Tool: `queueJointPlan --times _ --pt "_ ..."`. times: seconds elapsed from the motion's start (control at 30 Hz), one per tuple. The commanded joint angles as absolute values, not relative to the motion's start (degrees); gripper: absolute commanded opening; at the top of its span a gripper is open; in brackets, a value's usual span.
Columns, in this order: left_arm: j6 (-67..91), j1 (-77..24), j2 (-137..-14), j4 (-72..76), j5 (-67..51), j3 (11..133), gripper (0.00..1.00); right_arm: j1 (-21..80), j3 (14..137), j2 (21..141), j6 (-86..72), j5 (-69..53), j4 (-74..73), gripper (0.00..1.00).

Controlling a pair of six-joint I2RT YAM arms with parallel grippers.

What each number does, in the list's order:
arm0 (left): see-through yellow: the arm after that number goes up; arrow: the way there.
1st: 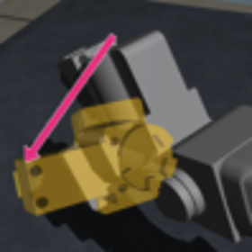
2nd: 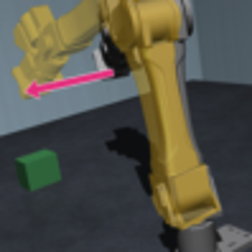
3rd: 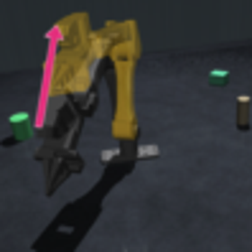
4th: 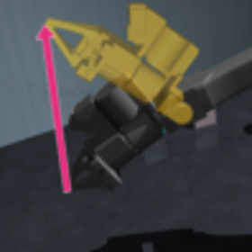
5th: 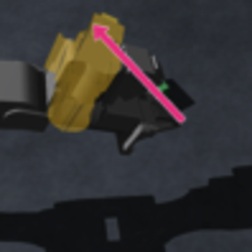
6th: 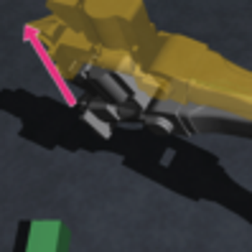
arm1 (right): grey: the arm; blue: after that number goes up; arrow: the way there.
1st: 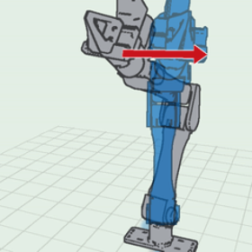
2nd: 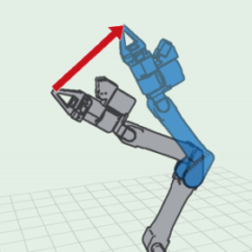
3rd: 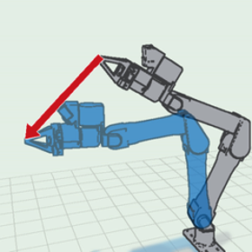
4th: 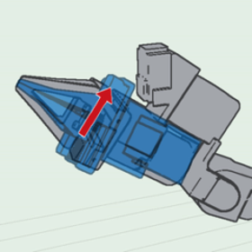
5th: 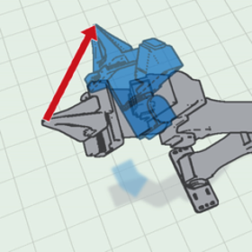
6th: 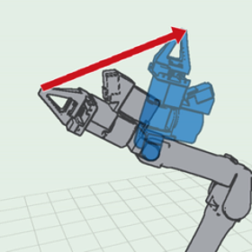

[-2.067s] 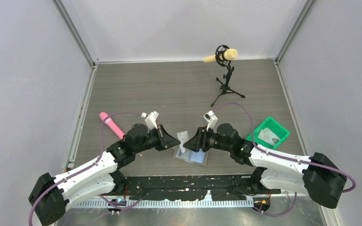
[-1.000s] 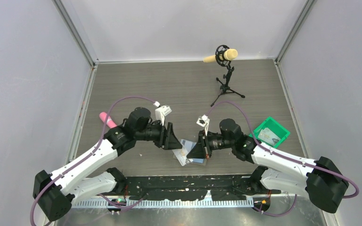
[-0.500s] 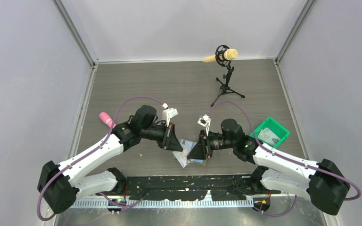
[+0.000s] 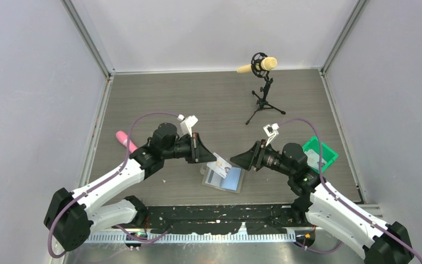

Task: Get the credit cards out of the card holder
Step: Place the credit card in the storage box.

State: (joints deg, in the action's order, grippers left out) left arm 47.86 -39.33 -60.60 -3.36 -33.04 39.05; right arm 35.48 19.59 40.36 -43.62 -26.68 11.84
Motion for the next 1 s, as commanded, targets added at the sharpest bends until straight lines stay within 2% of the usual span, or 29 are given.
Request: queueJointPlan --times 0.0,0.1,0.5,0.63,0.8,0.97 --pt "57.32 -38.74 -58.37 9.48 -25.27 36.98 0.00 34.91 16.63 37.00 -51.89 -19.55 17.13 0.57" --pt "59.94 -38.69 -57.26 12.66 -21.68 35.10 0.00 34.46 13.49 37.19 -55.45 -19.50 22.20 0.52" --pt "62.84 -38.72 -55.85 17.81 -19.82 32.05 0.00 34.45 10.69 45.58 -61.85 -22.64 38.23 0.53" --pt "63.21 -38.74 -56.06 18.61 -20.09 31.73 0.00 34.43 10.48 47.78 -63.06 -23.42 42.04 0.46" --pt "63.35 -38.72 -56.28 19.10 -20.40 31.54 0.00 34.45 10.71 49.50 -63.77 -23.70 44.99 0.31" --pt "63.91 -38.68 -56.54 20.02 -20.35 30.72 0.00 34.45 11.21 50.68 -63.75 -23.61 46.40 0.23"
